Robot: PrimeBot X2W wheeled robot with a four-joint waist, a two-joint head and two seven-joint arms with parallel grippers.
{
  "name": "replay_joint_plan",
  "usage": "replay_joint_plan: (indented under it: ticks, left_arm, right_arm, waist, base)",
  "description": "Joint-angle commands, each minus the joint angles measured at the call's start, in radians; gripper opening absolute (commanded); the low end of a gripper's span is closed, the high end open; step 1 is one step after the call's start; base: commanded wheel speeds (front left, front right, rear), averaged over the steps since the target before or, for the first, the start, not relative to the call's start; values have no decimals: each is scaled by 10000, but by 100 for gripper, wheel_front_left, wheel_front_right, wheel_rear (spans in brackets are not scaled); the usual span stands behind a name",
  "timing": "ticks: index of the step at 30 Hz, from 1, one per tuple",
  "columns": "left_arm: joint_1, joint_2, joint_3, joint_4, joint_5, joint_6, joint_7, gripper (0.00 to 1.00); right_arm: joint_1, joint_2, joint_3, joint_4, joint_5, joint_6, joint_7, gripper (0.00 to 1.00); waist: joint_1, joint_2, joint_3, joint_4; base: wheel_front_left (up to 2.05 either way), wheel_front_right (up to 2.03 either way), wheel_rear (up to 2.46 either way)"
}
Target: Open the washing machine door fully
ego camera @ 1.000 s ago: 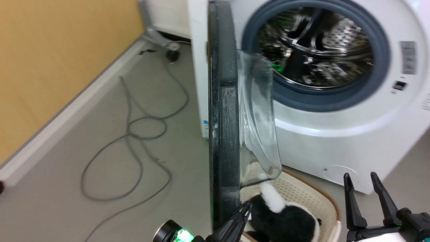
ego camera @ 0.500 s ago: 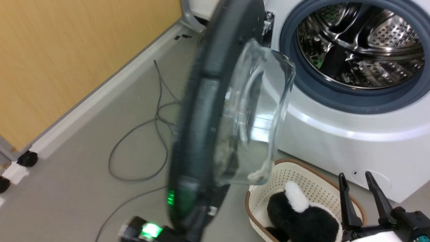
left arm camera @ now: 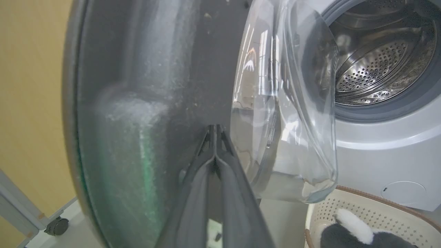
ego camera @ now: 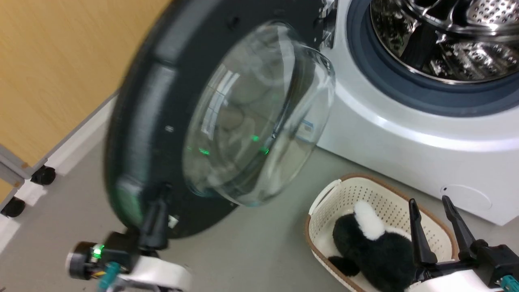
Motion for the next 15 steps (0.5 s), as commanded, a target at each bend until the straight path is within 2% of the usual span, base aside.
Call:
replay_joint_plan:
  ticks: [1, 8, 15]
  left_arm:
    - [-209, 46, 177, 93, -109, 58, -42, 0]
    - [-1061, -183, 1693, 785, -580, 174, -42, 0]
    - [-2073, -177, 3163, 1734, -732, 32, -42, 0]
  right_arm:
    - [-141, 20, -16, -51, -80, 8, -44, 100]
    - [-360, 20, 5, -128, -346, 8, -44, 100]
    - [-614, 4, -31, -163, -584, 8, -44, 100]
  waist:
    - [-1, 0, 138, -46]
    - [-1, 0, 645, -242]
    - [-1, 0, 1081, -430]
  base:
    - [0, 0, 0]
    - [0, 0, 0]
    - [0, 0, 0]
